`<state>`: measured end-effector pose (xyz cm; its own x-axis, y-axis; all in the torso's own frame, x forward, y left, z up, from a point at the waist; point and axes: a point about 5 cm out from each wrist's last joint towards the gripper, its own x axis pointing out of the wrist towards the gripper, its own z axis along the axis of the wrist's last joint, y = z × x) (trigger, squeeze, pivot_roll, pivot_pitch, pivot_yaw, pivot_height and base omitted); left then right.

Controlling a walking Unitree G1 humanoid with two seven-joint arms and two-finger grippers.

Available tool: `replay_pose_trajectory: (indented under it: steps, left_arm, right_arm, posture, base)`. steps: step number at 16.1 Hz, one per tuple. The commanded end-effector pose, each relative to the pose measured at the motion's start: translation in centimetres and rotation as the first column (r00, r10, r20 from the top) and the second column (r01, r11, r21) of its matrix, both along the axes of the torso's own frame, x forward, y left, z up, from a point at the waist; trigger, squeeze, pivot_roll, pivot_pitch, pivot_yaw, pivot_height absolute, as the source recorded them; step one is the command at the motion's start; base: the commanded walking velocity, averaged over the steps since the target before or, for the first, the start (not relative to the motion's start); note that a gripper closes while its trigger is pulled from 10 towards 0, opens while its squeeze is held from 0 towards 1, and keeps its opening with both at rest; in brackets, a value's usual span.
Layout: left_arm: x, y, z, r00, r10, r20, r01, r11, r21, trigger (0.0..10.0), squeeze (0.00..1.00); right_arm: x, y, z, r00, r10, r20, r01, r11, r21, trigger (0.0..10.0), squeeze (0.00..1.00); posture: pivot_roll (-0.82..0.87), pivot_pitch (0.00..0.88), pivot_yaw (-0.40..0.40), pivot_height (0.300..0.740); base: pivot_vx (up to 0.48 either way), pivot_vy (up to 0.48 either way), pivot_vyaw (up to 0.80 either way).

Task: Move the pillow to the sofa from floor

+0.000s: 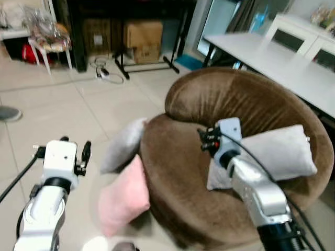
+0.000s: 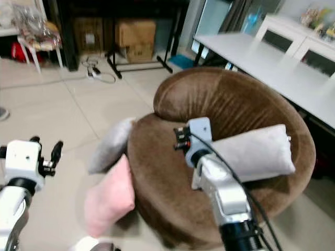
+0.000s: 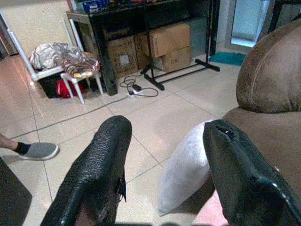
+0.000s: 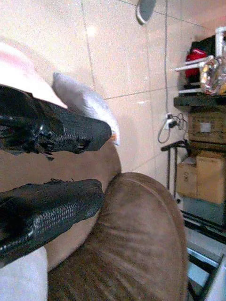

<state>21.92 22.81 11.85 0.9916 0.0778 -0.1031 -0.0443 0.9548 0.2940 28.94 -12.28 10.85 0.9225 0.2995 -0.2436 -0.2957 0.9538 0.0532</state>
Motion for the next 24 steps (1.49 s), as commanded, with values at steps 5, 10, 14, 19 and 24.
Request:
replay_pose_trajectory:
  steps: [5, 10, 14, 19, 24]
  left_arm:
    - [0.2, -1.2, 0.0, 1.000, -0.026, 0.017, 0.027, 1.000, -0.012, 10.0, 0.00]
    - [0.3, -1.2, -0.1, 0.999, -0.017, 0.027, 0.017, 1.000, 0.006, 10.0, 0.00]
    - [1.0, -1.6, -0.7, 0.996, -0.078, 0.031, 0.076, 0.995, 0.069, 10.0, 0.00]
    - [2.1, -3.1, -0.4, 0.975, -0.183, 0.127, 0.177, 0.983, 0.053, 10.0, 0.00]
    - [3.5, -3.0, -0.7, 0.974, -0.190, 0.126, 0.190, 0.982, 0.011, 10.0, 0.00]
  right_arm:
    - [0.0, -1.4, -0.1, 0.999, -0.034, -0.016, 0.033, 0.998, -0.055, 10.0, 0.00]
    - [-0.5, -2.1, -1.6, 0.997, -0.060, -0.039, 0.054, 0.988, -0.145, 10.0, 0.00]
    - [-1.7, -4.0, -3.6, 0.976, -0.201, -0.080, 0.189, 0.973, -0.134, 10.0, 0.00]
    - [-3.9, -4.6, -4.1, 0.971, -0.234, -0.052, 0.223, 0.961, -0.164, 10.0, 0.00]
    - [-4.9, -5.1, -3.2, 0.961, -0.273, -0.034, 0.266, 0.954, -0.135, 10.0, 0.00]
  posture:
    - [0.06, 0.000, -0.162, 0.740]
    - [0.07, 0.000, -0.166, 0.740]
    - [0.04, 0.000, -0.106, 0.740]
    - [-0.07, 0.000, 0.022, 0.740]
    - [-0.13, 0.000, 0.068, 0.740]
  base:
    - [0.000, 0.393, 0.00]
    - [0.000, 0.394, 0.00]
    - [0.000, 0.393, 0.00]
    - [0.000, 0.139, 0.00]
    - [0.000, 0.000, 0.00]
